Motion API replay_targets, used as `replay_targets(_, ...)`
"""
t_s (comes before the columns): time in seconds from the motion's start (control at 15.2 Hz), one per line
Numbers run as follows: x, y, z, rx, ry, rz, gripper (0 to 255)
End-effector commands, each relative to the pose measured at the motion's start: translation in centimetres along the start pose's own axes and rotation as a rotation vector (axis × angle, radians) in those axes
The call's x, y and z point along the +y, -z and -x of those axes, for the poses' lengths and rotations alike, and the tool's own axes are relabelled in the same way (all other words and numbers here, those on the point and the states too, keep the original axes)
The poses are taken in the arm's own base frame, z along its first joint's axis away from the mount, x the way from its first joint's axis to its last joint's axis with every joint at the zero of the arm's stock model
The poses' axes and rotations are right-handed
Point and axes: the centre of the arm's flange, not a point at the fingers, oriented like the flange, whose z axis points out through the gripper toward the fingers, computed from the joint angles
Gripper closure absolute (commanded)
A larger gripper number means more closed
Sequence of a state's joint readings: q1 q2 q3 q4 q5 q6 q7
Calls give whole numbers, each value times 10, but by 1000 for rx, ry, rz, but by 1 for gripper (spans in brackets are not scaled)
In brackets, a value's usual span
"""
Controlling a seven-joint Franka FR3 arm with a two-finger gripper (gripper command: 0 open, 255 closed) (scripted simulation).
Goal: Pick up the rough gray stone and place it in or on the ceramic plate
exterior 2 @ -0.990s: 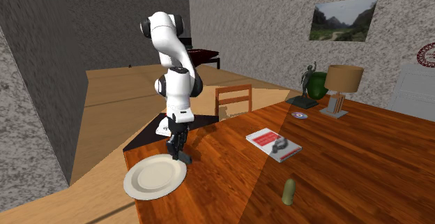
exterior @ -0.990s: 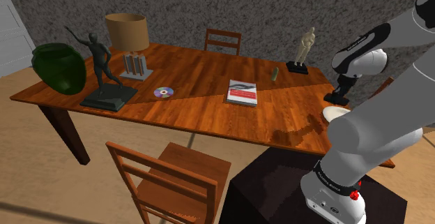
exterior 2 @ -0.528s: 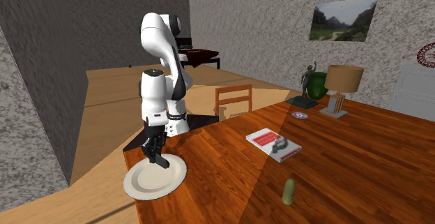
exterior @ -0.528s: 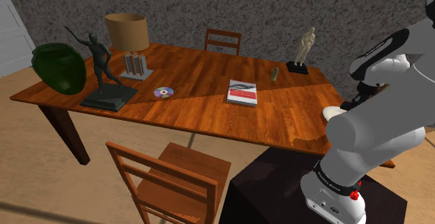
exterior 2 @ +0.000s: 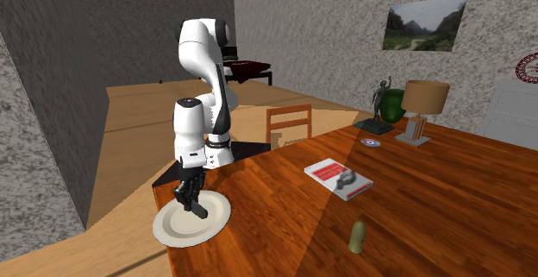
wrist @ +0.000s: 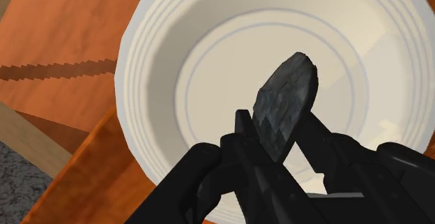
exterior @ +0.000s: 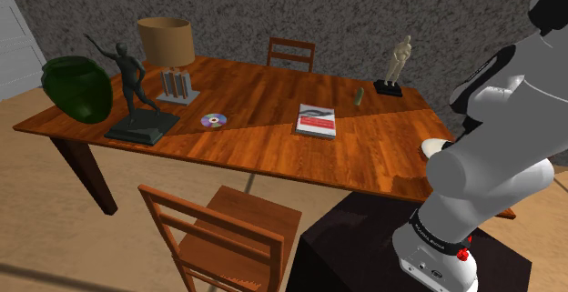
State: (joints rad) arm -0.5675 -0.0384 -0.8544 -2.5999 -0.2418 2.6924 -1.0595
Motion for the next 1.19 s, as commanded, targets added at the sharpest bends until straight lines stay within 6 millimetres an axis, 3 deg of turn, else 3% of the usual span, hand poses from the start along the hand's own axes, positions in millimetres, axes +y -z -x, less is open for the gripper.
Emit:
replay_targets(0.0, -1, -11, 0, 0, -1, 1, 255)
replay_targets(0.13, -2, -22, 0, 0, -1, 1, 255)
replay_targets(0.66, -3, -23, 0, 0, -1, 1, 255)
replay_targets(0.73, -3, -23, 0, 0, -1, 1, 0)
replay_targets(1.06, -3, -23, 0, 0, -1, 1, 0)
replay_targets(1.12, -3, -10, 0, 0, -1, 1, 0)
